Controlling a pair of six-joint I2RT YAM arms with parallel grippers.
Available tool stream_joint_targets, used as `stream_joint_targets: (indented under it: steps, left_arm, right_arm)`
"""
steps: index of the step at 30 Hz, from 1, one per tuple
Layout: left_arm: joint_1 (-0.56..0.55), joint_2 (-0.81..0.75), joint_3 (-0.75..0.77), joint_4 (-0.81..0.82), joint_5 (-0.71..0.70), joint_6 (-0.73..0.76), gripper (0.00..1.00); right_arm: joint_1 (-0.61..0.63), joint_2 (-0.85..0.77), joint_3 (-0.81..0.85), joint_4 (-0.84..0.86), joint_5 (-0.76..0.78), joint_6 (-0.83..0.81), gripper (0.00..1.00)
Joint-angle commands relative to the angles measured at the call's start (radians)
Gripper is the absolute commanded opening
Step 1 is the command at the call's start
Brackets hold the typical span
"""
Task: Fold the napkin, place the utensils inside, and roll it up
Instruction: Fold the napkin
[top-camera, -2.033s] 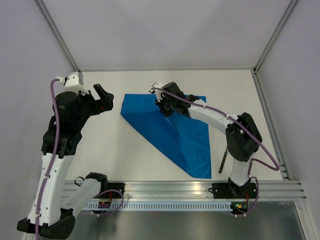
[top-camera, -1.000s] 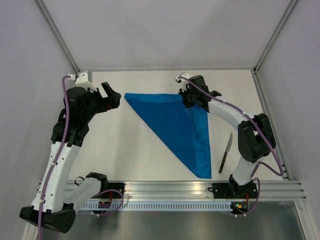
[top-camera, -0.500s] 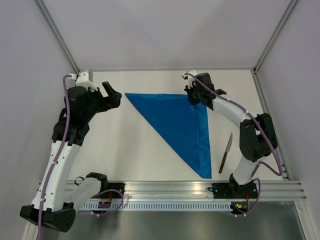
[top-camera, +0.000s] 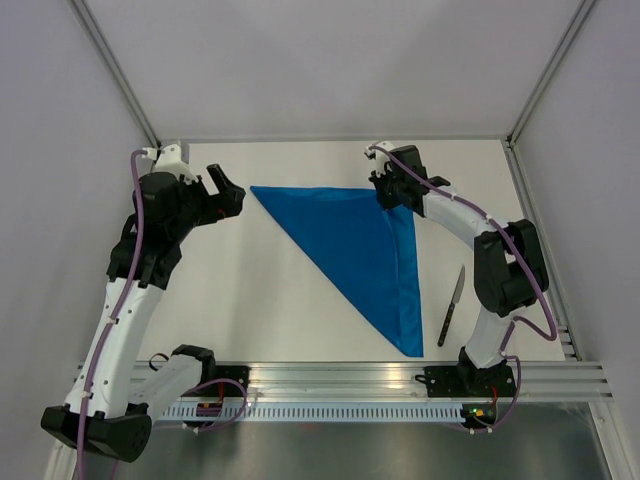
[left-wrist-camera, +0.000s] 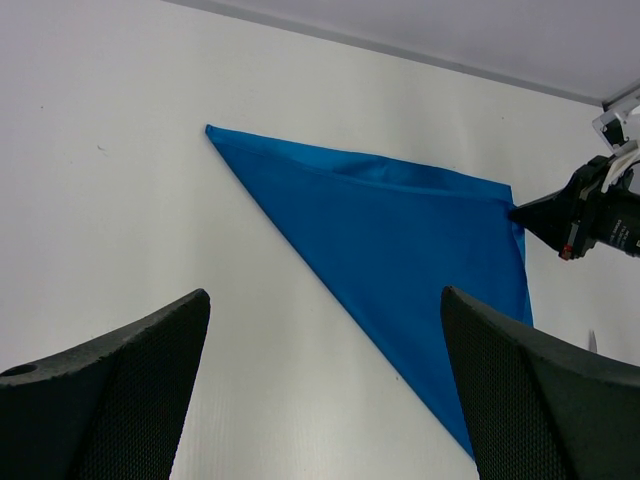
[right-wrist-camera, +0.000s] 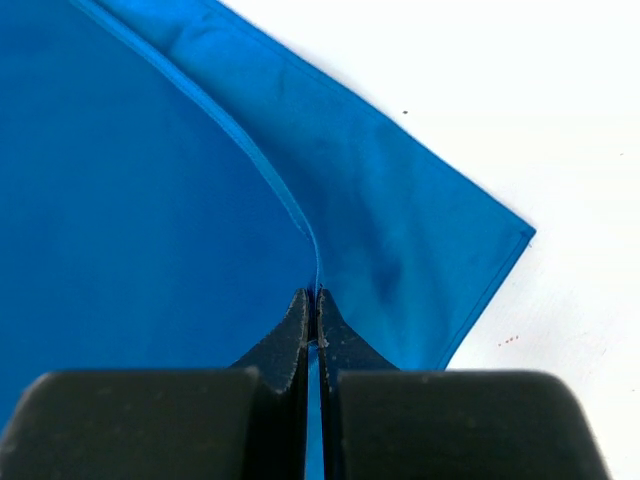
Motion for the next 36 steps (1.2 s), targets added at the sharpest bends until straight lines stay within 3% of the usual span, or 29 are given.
stream_joint_targets:
  steps: [1, 36]
  left_arm:
    - [0.004, 0.003, -0.007, 0.041, 0.024, -0.028, 1.00]
    - [0.004, 0.026, -0.026, 0.060, 0.039, -0.036, 1.00]
  right_arm:
    - [-0.013, 0.010, 0.059, 0.025, 0.017, -0.012, 0.00]
    - [-0.086, 0.027, 0.097, 0.001, -0.002, -0.023, 0.00]
